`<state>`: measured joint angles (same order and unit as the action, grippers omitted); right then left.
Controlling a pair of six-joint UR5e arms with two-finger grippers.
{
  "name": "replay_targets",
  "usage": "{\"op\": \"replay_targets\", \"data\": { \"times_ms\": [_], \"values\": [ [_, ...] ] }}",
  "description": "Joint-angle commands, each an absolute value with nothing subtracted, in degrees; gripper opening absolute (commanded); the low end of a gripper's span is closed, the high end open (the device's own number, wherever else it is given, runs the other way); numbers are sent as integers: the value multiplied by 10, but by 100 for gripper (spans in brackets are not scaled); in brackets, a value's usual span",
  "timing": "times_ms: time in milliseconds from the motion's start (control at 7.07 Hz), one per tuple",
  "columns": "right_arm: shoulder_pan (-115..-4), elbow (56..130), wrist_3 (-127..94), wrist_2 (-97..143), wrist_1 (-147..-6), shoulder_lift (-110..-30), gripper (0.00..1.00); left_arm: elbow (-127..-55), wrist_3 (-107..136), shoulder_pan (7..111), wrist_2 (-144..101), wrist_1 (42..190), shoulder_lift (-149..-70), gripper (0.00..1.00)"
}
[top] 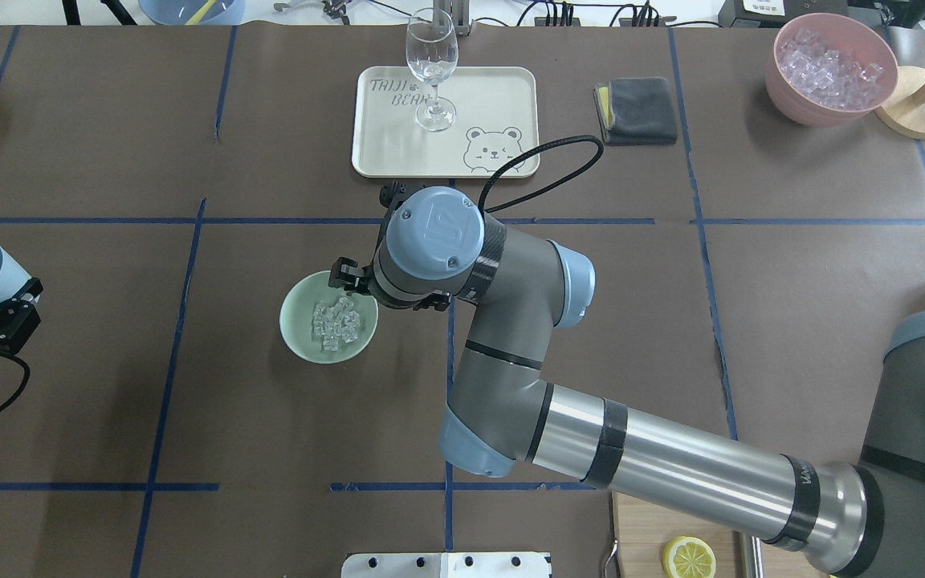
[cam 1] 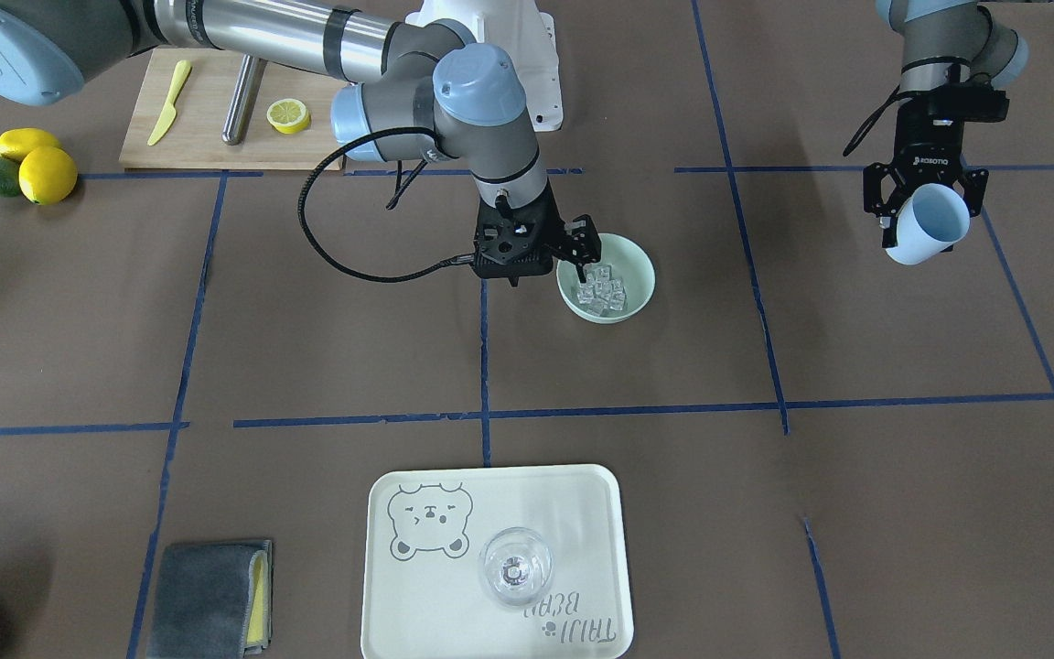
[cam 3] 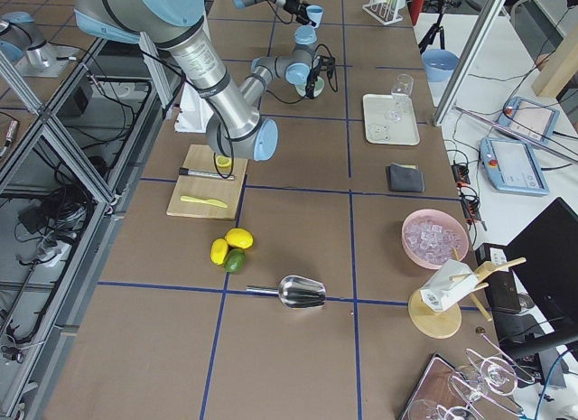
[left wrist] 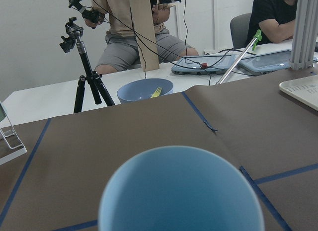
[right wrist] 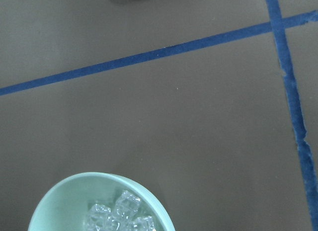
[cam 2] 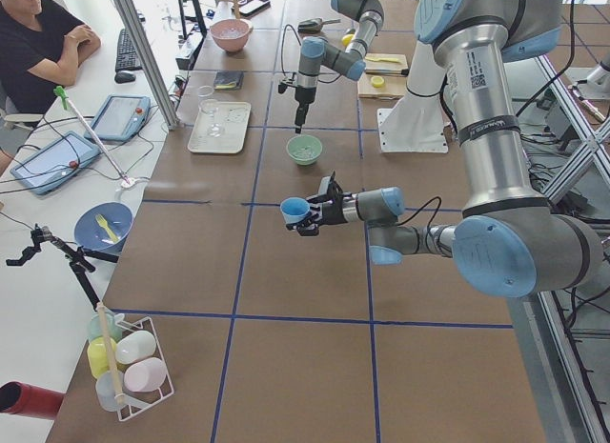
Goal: Pour ice into bowl
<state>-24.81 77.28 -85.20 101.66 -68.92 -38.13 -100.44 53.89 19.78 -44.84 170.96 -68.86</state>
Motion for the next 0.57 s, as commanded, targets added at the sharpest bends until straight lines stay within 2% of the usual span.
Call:
{"op": "replay_targets", "data": {
  "times_ms": [0,141,283,424],
  "values": [
    [-223,739,-854,991,-671,-370,100,-1005,566,198,-448,1705,-692,0],
    [-219,735,-858,991,-672,-370,84,-1005,566,198,-448,1705,-692,0],
    [-215,734,-857,991,-673,-370,48,-1006,566,198,-448,1705,-692,0],
    [-216,734,-856,992,-673,-370,0,-1006,566,198,-449,1705,-693,0]
  ]
}}
